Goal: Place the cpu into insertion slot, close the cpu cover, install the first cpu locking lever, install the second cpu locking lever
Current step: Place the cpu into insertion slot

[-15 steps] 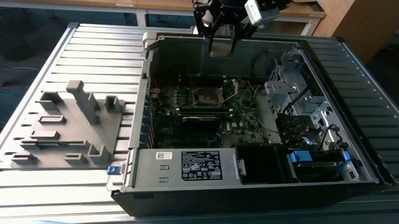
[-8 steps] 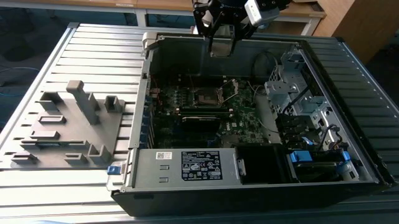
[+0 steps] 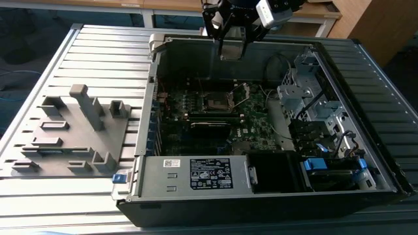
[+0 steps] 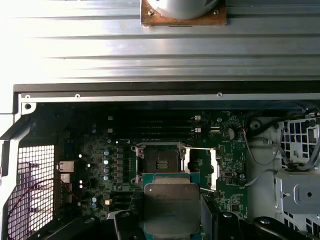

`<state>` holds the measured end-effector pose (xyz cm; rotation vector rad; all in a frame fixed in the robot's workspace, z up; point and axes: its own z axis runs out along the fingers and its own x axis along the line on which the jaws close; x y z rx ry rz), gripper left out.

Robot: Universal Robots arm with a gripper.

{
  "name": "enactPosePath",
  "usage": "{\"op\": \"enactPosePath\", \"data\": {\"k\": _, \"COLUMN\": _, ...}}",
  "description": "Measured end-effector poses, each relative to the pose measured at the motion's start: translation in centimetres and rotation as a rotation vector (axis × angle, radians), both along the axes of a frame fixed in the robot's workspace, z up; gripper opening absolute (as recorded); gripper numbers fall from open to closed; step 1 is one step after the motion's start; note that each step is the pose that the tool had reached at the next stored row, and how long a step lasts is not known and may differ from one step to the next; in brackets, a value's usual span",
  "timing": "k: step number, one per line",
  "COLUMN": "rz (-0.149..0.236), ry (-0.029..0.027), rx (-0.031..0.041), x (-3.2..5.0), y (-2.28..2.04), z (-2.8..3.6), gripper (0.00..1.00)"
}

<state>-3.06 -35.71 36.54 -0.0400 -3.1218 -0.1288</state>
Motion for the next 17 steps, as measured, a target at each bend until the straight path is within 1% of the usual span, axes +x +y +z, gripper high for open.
{"op": "enactPosePath", "data": {"k": 17, "rz": 0.000, "ry": -0.0002, "rx": -0.0002, "x": 0.00, "y": 0.00, "z": -0.57, "gripper": 0.54}}
